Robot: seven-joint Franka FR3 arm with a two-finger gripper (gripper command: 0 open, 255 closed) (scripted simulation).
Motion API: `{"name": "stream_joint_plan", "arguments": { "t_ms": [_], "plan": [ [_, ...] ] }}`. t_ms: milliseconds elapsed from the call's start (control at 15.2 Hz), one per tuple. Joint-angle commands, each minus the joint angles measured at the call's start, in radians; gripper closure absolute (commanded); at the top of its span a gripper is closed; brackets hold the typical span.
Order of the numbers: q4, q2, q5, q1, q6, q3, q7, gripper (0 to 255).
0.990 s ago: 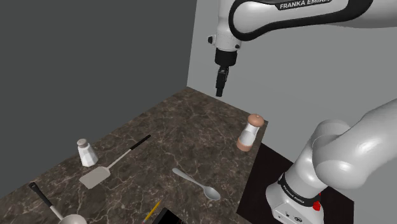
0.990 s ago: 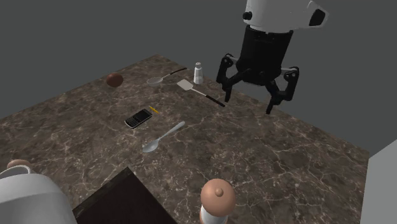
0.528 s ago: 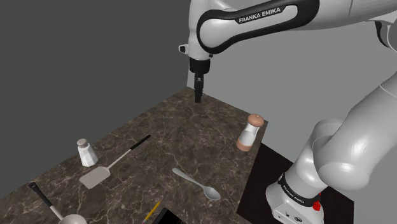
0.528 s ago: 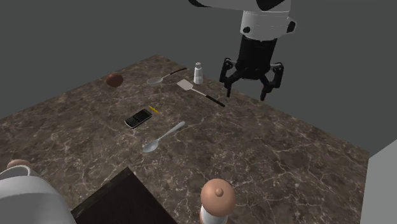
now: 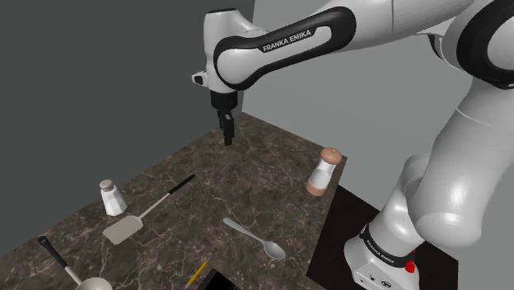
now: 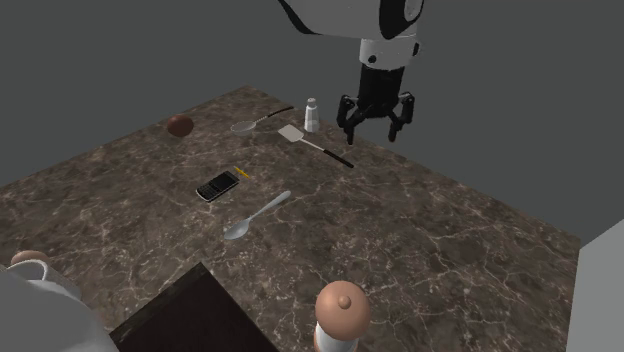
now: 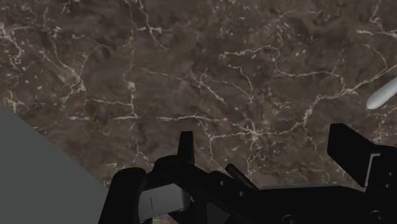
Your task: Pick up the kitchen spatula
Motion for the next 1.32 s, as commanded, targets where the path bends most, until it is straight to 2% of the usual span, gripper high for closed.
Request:
{"name": "stream_joint_plan", "arguments": {
  "t_ms": [0, 924, 1254],
  "plan": [
    [0.036, 0.055, -0.007, 0.014, 0.022, 0.016, -0.042, 0],
    [0.313, 0.399, -0.106, 0.140, 0.104, 0.133, -0.271, 0],
    [0.373, 0.485, -0.143, 0.183, 0.131, 0.160, -0.328, 0]
  ]
}}
